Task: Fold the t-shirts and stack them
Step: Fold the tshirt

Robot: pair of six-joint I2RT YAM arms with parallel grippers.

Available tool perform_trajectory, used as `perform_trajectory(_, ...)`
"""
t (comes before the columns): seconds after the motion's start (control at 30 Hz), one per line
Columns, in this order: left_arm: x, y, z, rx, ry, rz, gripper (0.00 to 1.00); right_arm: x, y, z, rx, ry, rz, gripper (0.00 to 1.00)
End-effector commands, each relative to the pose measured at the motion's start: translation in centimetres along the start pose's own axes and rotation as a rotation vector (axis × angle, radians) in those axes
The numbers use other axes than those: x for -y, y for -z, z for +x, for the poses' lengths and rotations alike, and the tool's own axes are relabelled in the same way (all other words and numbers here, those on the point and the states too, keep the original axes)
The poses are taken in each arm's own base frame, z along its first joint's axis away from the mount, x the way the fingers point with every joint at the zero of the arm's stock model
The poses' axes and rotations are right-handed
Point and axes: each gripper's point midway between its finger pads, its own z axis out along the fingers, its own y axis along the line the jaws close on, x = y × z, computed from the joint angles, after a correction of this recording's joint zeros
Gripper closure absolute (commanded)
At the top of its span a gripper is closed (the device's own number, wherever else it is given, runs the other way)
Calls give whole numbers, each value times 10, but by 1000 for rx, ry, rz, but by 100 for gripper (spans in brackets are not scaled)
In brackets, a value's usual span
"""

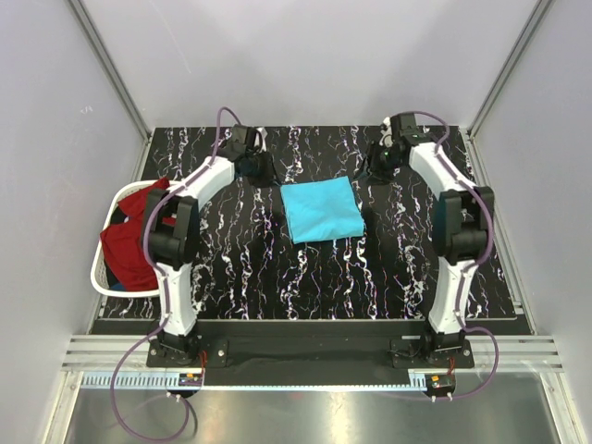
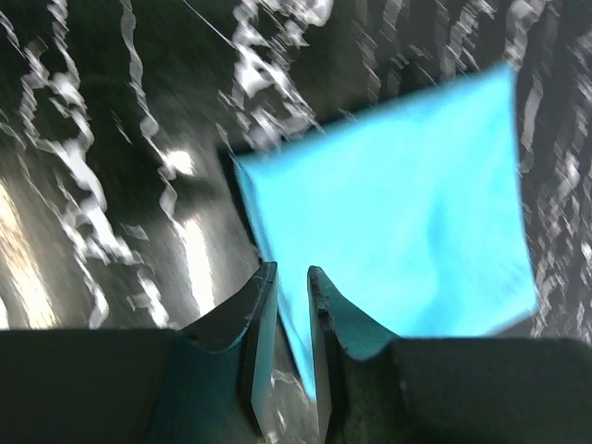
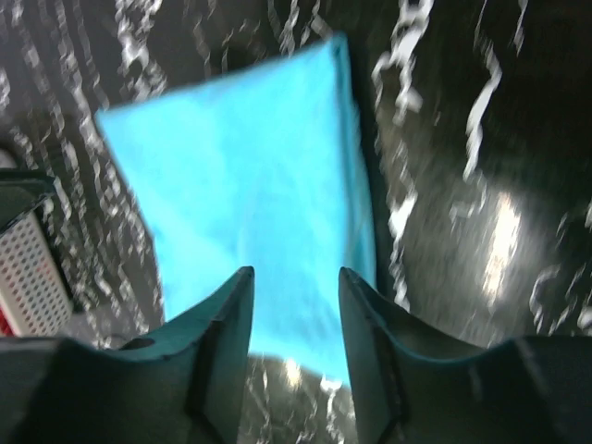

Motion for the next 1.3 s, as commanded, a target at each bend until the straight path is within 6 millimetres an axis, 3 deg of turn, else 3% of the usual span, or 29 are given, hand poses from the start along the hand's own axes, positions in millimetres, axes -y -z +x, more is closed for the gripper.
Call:
perform_trajectory(0.0,48,31,20,16,-88,93,76,-24,49,26,-11,23,-67,53)
perform_trajectory(0.07,72,37,37,17,-132,152,76,-29,52,34,-23,29,-100,59)
perform_trajectory(0.17,84,30,72,-38,-147,203,78,-51,50,50,-77,49,-238,63)
perform_trajectory(0.3,93,20,96,-83,-162,216,79,-70,27,69,-208,22,-390,63)
perform_trajectory(0.37,94,13,106,-94,-175,202,79,-70,14,76,-240,10,-407,64)
perform_trajectory(0.5,67,-5,136,-155,-158,117,81,-42,-21,113,-340,-7,-350,64)
perform_trajectory(0.6,44,-12,159,-197,-141,54,82,-15,-33,138,-385,-23,-279,65)
perform_trajectory(0.7,30,-12,171,-211,-139,10,82,-1,-32,140,-370,-33,-227,66)
perform_trajectory(0.77,30,-8,170,-209,-145,7,82,-3,-27,134,-349,-26,-222,71)
perform_trajectory(0.83,36,-2,164,-201,-154,14,82,-18,-13,119,-305,-17,-253,75)
perform_trajectory(0.97,70,22,140,-145,-172,103,81,-54,18,97,-229,8,-312,73)
perform_trajectory(1.07,93,40,129,-119,-176,177,80,-75,26,100,-233,27,-350,70)
perform_trajectory(1.17,101,46,131,-122,-166,211,80,-98,24,115,-260,48,-386,71)
perform_trajectory(1.23,103,44,134,-122,-154,231,80,-105,16,127,-275,50,-397,84)
perform_trajectory(1.27,97,40,142,-137,-144,224,80,-98,10,138,-295,34,-388,88)
